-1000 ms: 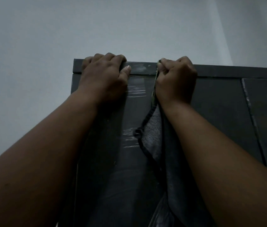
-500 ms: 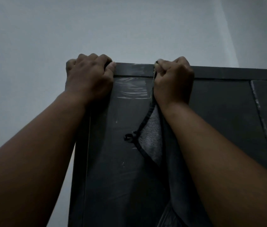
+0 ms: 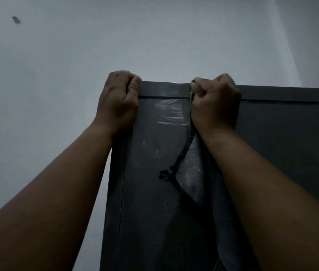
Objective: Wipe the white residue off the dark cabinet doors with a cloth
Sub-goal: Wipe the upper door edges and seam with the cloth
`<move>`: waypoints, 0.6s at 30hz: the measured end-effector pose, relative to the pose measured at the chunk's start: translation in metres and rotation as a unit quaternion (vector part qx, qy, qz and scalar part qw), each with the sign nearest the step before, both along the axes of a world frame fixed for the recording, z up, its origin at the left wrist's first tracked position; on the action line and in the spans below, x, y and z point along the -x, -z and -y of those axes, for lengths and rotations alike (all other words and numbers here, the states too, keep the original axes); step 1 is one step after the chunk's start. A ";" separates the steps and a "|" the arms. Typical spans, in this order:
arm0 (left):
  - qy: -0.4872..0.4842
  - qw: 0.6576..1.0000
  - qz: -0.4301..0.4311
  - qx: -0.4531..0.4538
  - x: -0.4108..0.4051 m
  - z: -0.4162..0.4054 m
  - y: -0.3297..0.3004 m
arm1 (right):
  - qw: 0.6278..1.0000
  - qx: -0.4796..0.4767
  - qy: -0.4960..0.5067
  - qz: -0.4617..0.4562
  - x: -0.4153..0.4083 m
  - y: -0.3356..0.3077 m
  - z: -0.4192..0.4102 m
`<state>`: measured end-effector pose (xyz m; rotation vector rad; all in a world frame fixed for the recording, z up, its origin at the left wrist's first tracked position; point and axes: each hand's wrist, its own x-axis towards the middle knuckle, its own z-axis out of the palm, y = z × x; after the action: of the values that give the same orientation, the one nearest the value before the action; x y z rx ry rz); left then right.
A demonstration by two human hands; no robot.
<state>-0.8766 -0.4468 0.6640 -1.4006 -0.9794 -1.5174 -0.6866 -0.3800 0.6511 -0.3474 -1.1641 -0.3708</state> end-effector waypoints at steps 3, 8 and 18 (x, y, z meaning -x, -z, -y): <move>0.081 0.995 0.061 0.009 0.002 -0.001 0.000 | 0.997 -0.039 -0.009 0.063 0.022 0.011 0.007; 0.126 0.990 0.066 0.022 0.007 0.005 0.002 | 0.997 -0.060 0.007 0.041 0.018 0.018 0.002; 0.170 0.981 0.087 0.026 0.001 0.007 0.005 | 0.994 -0.077 -0.026 0.077 0.059 0.016 0.022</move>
<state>-0.8778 -0.4542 0.6587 -1.5527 -0.9219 -1.9040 -0.7460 -0.4017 0.6346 -0.1562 -1.2831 -0.4455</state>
